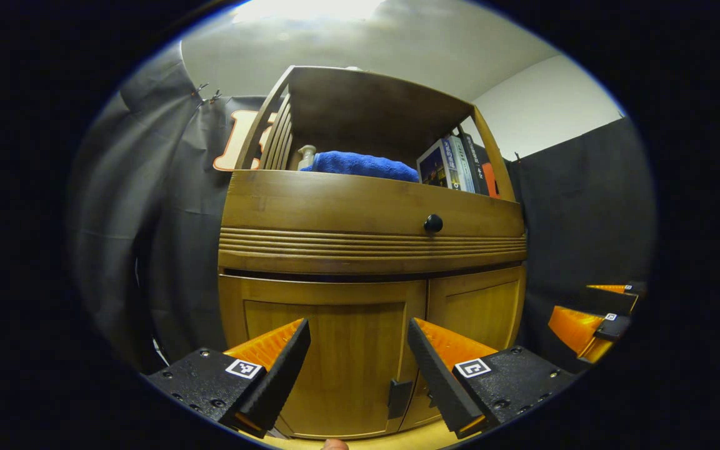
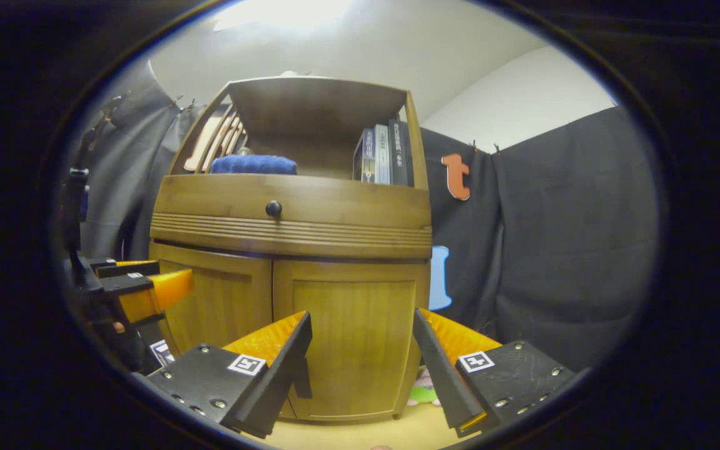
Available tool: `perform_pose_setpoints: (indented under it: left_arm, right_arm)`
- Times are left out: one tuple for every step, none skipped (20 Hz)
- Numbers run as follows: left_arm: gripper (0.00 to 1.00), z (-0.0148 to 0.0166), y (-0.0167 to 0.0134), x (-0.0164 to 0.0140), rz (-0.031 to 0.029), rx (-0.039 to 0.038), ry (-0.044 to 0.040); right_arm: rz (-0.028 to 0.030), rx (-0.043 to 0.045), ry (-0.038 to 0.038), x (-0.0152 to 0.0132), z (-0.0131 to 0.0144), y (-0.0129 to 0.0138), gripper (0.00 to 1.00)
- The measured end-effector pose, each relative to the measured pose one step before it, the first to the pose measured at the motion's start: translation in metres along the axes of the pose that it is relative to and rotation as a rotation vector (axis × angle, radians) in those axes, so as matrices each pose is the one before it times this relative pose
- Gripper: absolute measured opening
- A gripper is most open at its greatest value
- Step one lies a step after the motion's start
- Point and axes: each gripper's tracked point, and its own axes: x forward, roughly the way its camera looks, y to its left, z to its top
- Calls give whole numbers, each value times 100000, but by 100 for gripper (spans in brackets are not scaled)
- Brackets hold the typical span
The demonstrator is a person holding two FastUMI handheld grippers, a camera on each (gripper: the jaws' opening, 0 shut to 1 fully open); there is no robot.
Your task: Open the right door of the double-door shoe cabinet with the right hand, and open the left door with the left hand.
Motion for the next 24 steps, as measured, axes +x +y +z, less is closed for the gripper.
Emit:
perform_pose_setpoints:
  left_arm:
    - [94,-449,324,-337,823,428,1276]
    - [94,-386,320,-297,1003,510,1467]
    - [94,-406,431,-232,972,521,1218]
    - [94,-155,436,-246,861,619,829]
    - [96,-265,416,-301,931,918,678]
    - [94,-171,530,-244,1106,1198,569]
    - [96,-306,644,-157,1642,1230,657]
    - [96,-275,657,-145,1503,694,504]
    - [96,-371,457,-165,1040,277,839]
    - [94,-288,507,-29,1141,178,839]
    - [94,-408,522,12,1421,215,661]
    - [94,-282,518,53,1384,275,668]
    - [96,-356,555,10,1477,18,858]
    - [94,-248,405,109,1400,-201,585]
    - [94,-159,414,244,1480,-177,501]
    - [94,-180,388,153,1258,-17,429]
    - [94,-184,326,67,1072,-147,320]
    - [94,-120,241,38,1013,-260,169]
    - [96,-220,228,69,853,-279,413]
    - [96,-159,120,4,508,-409,572]
    - [96,-213,79,29,301,-444,480]
    - [94,-10,41,72,57,-284,371]
    - [94,-177,12,-38,19,-53,217]
    - [94,37,-1,-11,-18,204,33]
  right_arm:
    - [916,553,2173,450,-1127,320,98]
    - [1300,702,2681,701,-1023,378,95]
    - [1458,752,2498,834,-1125,491,95]
    - [1093,611,2262,867,-966,453,95]
    - [690,721,2104,674,-1012,258,96]
    - [859,810,2507,772,-970,273,96]
    - [1974,773,2623,853,-1035,620,96]
    - [1710,376,2532,912,-971,636,96]
    - [1576,-203,2668,907,-1074,592,96]
    - [2368,-432,2638,836,-1150,791,96]
    - [1592,-480,2517,954,-837,626,95]
    - [1964,-415,2034,819,-736,777,92]
    - [1788,-175,1679,706,-513,533,91]
    - [1537,-184,1385,693,-349,574,88]
    - [1108,-389,1278,596,-381,563,88]
    - [58,-616,1050,804,-208,212,88]
    - [418,-640,911,257,-302,182,80]
    - [-36,-727,1151,531,-336,131,72]
    - [-113,-767,1199,487,-486,73,65]
    - [-19,-499,1082,18,-142,145,64]
    - [-703,-372,682,312,-397,-112,63]
    - [53,-370,533,123,-82,27,55]
    - [93,-412,857,290,-423,123,48]
    - [-654,741,877,-65,-117,-91,52]
